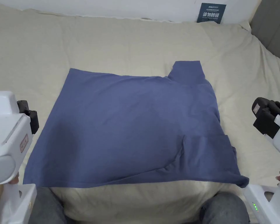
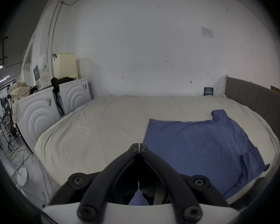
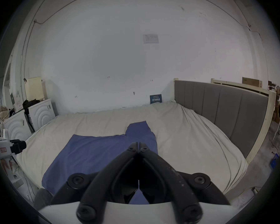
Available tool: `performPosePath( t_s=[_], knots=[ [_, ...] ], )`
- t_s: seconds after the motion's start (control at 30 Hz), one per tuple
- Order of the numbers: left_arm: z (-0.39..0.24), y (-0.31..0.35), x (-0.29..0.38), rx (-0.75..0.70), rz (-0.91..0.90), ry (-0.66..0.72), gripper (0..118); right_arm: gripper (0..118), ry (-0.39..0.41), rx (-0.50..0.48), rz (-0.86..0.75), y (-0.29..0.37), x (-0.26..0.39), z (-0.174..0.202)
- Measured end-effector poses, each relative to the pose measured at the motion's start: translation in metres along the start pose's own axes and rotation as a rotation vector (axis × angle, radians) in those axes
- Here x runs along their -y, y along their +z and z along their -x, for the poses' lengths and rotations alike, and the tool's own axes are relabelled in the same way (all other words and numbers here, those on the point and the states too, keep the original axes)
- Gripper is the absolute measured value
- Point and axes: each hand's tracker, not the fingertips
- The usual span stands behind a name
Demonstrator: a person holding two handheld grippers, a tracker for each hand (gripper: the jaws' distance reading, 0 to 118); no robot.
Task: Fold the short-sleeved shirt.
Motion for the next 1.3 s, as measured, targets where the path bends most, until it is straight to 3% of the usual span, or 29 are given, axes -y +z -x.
performPosePath(
  t_s=[0.13,0.17,0.2,0.23,0.27,0.3,0.33,0.63,0.7,0.77,0.87,1.0,1.1,1.13,1.27,1.3],
  knots=[
    [0.018,-0.019,-0.002,0.044,0.258,0.052,1,1,-0.006,0.007,0.033,-0.002,0.008,0.006],
    [0.024,-0.028,0.000,0.030,0.330,0.068,10,1,-0.009,0.008,0.043,-0.002,0.010,0.008],
    [0.028,-0.037,0.006,0.022,0.374,0.083,24,1,-0.009,0.008,0.047,-0.002,0.012,0.009],
    [0.033,-0.045,0.012,0.048,0.433,0.070,49,1,-0.008,0.011,0.052,-0.003,0.015,0.008],
    [0.038,-0.056,0.020,0.063,0.513,0.060,87,1,-0.006,0.018,0.063,-0.003,0.017,0.008],
    [0.042,-0.065,0.030,0.063,0.567,0.068,110,1,-0.009,0.020,0.072,-0.002,0.018,0.013],
    [0.043,-0.071,0.040,0.069,0.602,0.069,118,1,-0.014,0.021,0.079,-0.002,0.020,0.014],
    [0.039,-0.095,0.107,0.082,0.777,0.070,115,1,-0.030,0.045,0.137,-0.011,0.034,0.008],
    [0.035,-0.097,0.114,0.085,0.780,0.075,97,1,-0.034,0.042,0.151,-0.012,0.035,0.007],
    [0.033,-0.097,0.114,0.151,0.801,0.132,51,1,-0.048,0.030,0.156,-0.012,0.036,0.006],
    [0.028,-0.094,0.109,0.192,0.815,0.223,5,1,-0.041,0.043,0.162,-0.012,0.037,0.004],
    [0.025,-0.086,0.099,0.149,0.760,0.153,5,1,-0.054,0.040,0.177,-0.011,0.037,0.000],
    [0.027,-0.070,0.078,0.156,0.665,0.183,5,2,0.007,0.055,0.274,-0.017,0.037,-0.007],
    [0.030,-0.067,0.072,0.162,0.650,0.189,5,8,0.013,0.052,0.309,-0.021,0.038,-0.010],
    [0.029,-0.057,0.052,0.169,0.591,0.184,5,112,-0.006,0.035,0.627,-0.058,0.060,-0.029],
    [0.029,-0.055,0.049,0.170,0.582,0.186,5,118,0.011,0.042,0.668,-0.067,0.071,-0.032]
  ],
)
